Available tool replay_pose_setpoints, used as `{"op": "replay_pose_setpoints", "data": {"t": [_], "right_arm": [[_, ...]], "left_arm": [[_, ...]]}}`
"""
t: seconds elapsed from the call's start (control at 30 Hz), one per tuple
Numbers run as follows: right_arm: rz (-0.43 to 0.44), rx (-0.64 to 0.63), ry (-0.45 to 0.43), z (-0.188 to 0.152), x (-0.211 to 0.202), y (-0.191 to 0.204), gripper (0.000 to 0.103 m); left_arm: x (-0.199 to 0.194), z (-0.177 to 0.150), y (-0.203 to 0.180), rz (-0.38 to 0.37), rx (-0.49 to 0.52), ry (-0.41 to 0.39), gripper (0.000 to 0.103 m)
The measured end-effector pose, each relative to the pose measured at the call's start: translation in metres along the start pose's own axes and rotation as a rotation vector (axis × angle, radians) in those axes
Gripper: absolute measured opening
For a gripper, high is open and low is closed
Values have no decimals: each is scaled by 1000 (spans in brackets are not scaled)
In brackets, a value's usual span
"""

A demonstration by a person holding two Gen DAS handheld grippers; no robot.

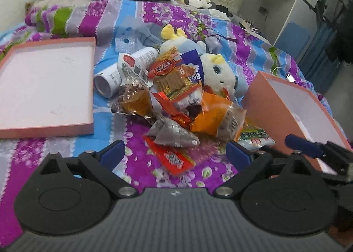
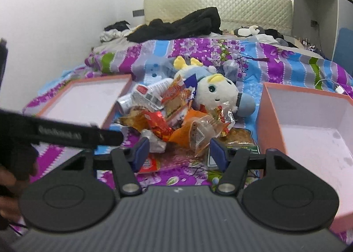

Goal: Organize snacks
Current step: 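Move both tools down toward the snack heap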

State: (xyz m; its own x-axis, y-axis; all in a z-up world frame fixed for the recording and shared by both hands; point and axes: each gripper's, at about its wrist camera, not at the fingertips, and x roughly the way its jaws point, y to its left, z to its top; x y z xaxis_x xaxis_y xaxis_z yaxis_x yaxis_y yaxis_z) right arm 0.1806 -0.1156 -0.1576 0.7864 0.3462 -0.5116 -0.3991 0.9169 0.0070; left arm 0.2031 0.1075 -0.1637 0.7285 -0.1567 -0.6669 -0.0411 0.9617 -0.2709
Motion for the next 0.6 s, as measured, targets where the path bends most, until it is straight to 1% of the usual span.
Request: {"op": "replay_pose_setpoints", "data": {"t": [0.07, 0.17, 0.23, 0.3, 0.33, 0.4, 0.53, 0.57, 0.6], "right_arm": [[-23, -18, 10, -4, 19, -1, 62], [-39, -2, 21, -9, 44, -10, 62], [-64, -2, 32, -13, 61, -16, 62], [-89, -4, 61, -15, 76, -19, 62], [-81, 15, 79, -16, 83, -23, 62], [-48, 59, 77, -15, 90, -30, 60], [-47, 49, 78, -16, 102, -30, 59], [-51, 49, 82, -17, 105, -30, 57], [-56, 52, 88, -17, 107, -31, 53]], "left_arm": [[18, 4, 7, -26, -9, 10, 94], [51, 9, 16, -72, -48, 47, 91], [67, 10, 18, -81, -60, 59, 91], [83, 11, 18, -79, -58, 60, 91], [88, 11, 18, -77, -56, 59, 91], [100, 13, 17, -78, -50, 71, 90], [116, 11, 14, -82, -36, 92, 85], [120, 10, 14, -85, -33, 99, 83], [123, 9, 14, -87, -31, 104, 81]]}}
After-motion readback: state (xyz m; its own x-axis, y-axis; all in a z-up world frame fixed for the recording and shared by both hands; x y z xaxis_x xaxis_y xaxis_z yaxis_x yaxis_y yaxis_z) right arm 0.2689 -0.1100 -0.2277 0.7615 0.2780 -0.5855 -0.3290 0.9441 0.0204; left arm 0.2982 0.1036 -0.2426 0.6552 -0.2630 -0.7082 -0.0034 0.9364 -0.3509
